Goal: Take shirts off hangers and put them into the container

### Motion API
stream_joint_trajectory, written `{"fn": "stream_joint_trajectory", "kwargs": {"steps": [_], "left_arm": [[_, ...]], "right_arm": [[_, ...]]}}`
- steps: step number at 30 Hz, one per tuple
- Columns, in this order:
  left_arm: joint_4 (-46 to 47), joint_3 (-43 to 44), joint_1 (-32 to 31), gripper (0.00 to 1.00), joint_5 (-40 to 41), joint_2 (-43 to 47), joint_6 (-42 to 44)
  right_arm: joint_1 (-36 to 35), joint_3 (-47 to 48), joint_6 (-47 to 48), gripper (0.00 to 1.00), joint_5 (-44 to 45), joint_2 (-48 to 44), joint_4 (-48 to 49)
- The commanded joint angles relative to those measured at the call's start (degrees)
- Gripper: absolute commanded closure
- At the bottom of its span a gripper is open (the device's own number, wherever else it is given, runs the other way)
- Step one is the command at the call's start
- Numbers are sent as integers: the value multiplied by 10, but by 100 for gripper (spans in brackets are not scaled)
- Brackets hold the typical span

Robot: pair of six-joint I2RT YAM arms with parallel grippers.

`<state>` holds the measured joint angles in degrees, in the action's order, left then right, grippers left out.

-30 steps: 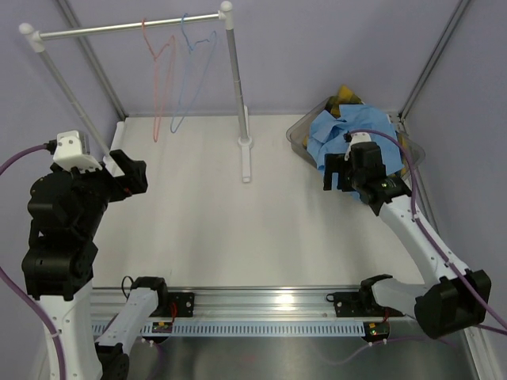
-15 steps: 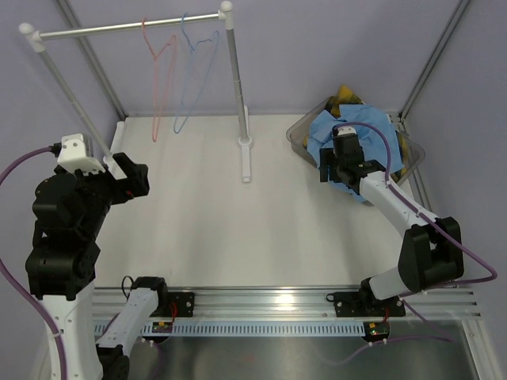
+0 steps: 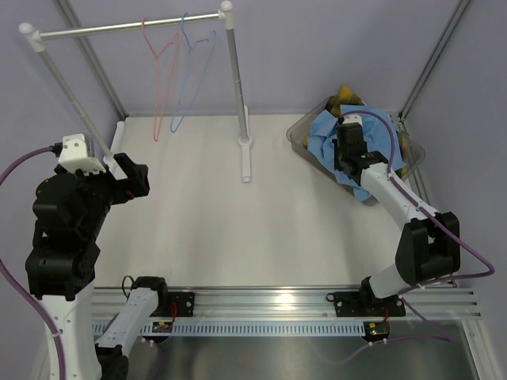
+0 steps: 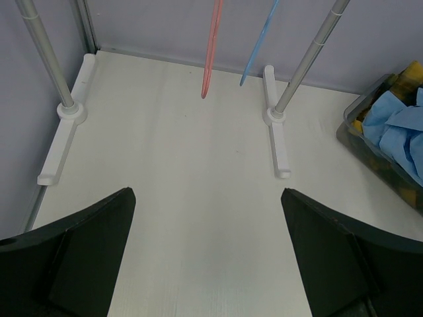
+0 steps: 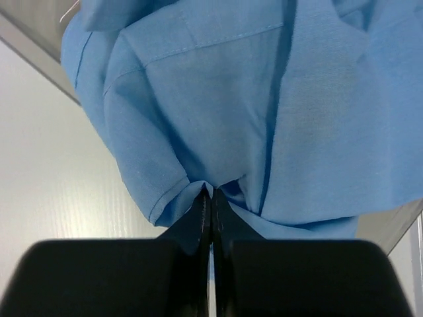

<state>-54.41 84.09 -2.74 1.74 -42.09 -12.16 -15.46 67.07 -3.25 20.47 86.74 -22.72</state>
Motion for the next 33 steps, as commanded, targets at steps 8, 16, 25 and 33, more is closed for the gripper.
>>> {"fn": "stream_joint_trajectory", "kwargs": {"steps": [8, 16, 25, 33], "left_arm": [[21, -2, -7, 1, 12, 5, 14], [21, -6, -10, 1, 21, 11, 19], [21, -22, -12, 1, 26, 23, 18], [21, -12, -12, 1, 26, 31, 12]], "right_arm": [[112, 170, -38, 100, 4, 79, -21], [131, 202, -94, 100, -37, 199, -61], [142, 223, -118, 100, -60, 269, -151], [150, 228, -125, 76, -118, 154, -138]]}}
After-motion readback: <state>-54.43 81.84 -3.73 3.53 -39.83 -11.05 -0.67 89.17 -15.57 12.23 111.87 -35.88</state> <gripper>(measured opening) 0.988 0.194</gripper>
